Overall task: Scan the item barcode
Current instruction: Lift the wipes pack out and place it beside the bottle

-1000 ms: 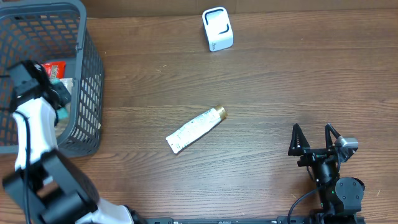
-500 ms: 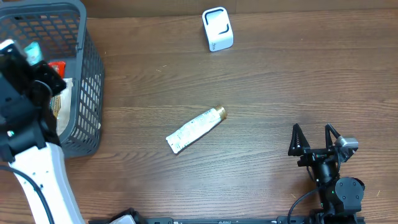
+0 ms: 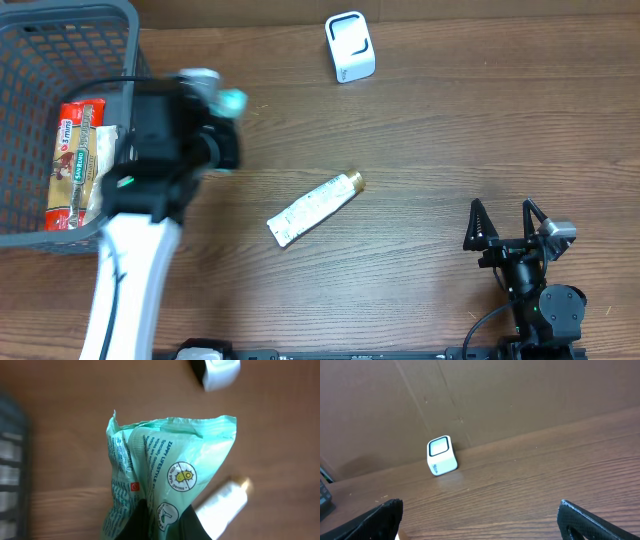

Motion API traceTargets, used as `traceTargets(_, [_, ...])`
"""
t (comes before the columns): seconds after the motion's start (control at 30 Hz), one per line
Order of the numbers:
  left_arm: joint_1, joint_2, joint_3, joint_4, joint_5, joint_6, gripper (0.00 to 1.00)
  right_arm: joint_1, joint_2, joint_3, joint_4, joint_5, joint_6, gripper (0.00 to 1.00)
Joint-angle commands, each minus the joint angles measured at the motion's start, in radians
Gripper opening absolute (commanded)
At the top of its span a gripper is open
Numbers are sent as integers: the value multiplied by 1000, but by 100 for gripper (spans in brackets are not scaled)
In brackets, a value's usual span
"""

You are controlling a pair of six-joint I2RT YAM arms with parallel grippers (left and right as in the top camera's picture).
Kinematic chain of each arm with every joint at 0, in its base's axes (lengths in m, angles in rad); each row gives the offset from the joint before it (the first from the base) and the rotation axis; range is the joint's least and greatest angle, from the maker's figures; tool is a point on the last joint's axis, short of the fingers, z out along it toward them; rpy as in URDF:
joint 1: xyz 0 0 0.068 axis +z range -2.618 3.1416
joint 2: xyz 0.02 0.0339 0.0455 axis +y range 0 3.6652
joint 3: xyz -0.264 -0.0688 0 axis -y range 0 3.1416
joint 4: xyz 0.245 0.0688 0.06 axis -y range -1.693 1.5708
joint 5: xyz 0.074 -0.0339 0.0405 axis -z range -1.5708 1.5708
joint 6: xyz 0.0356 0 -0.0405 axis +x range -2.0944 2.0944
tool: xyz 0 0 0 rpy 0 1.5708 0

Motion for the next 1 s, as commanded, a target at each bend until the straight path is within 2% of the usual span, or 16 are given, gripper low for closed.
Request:
traceTargets(0.0, [-92,130,-87,27,10,68,4,7,-10,-11,4,2,4,100])
traceTargets(0.23, [-139,399,-122,85,54,35,4,7,-10,-11,4,2,4,100])
traceTargets(0.4, [-151,528,-122,105,86,28,4,7,-10,-11,4,2,4,100])
traceTargets(0.57, [-152,599,-123,96,93,25,4,7,-10,-11,4,2,4,100])
traceTargets(0.8, [-153,603,-124,101,139,25,5,7,-10,-11,4,2,3,100])
traceTargets(0.83, [-153,603,-124,101,139,25,8,7,-10,-11,4,3,4,100])
traceTargets(0.87, [-152,603,-124,101,139,25,17,7,-10,-11,4,3,4,100])
traceTargets(0.9, [-152,603,-124,101,139,25,29,7,-10,-11,4,3,4,100])
traceTargets(0.97, [-152,603,-123,101,139,25,59,7,-10,-11,4,2,3,100])
